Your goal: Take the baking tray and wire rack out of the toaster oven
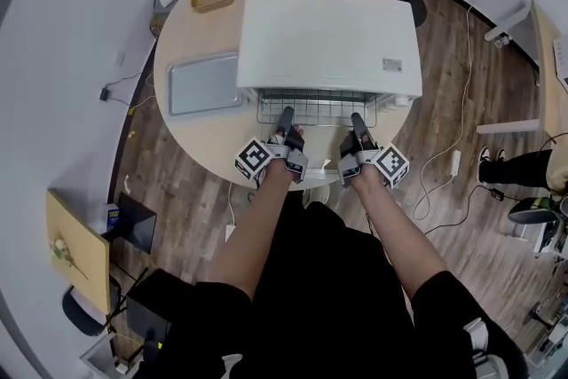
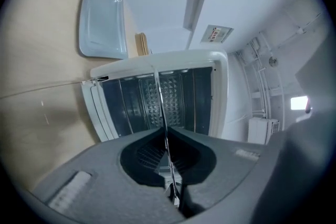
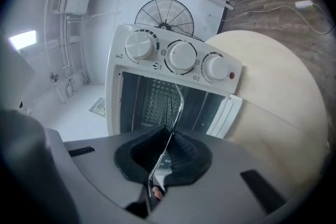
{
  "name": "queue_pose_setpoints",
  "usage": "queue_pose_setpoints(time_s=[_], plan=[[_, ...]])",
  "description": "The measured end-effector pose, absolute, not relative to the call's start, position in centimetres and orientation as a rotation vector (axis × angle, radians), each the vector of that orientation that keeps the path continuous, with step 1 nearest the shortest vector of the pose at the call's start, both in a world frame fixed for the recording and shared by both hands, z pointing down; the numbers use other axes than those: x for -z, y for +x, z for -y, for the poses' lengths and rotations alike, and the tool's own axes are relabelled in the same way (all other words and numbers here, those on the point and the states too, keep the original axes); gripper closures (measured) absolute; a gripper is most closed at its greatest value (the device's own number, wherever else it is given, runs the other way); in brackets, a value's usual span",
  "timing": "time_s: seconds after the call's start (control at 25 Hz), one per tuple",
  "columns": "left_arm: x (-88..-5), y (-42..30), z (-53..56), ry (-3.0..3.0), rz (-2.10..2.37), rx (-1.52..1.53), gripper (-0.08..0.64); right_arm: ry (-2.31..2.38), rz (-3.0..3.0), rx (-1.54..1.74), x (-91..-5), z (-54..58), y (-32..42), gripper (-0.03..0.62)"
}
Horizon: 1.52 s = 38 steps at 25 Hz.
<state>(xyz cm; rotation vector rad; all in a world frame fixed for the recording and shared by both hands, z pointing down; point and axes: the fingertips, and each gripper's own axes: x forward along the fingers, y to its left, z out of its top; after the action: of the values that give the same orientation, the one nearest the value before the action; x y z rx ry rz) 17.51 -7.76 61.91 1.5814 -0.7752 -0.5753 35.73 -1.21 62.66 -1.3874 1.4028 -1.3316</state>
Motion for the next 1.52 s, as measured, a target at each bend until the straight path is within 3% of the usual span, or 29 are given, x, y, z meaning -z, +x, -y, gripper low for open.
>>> queue_pose_setpoints(time_s=[0.96, 1.52], plan=[[-59.5, 14.9, -5.9, 1.566, 0.670, 0.514, 0.543, -1.337, -1.535, 1.422, -60.9, -11.3, 32.7, 0.588], [-59.7, 6.3, -6.9, 1.567, 0.632, 0.484, 0.543, -1.352, -1.556, 1.422, -60.3, -11.9, 24.4, 0.588]])
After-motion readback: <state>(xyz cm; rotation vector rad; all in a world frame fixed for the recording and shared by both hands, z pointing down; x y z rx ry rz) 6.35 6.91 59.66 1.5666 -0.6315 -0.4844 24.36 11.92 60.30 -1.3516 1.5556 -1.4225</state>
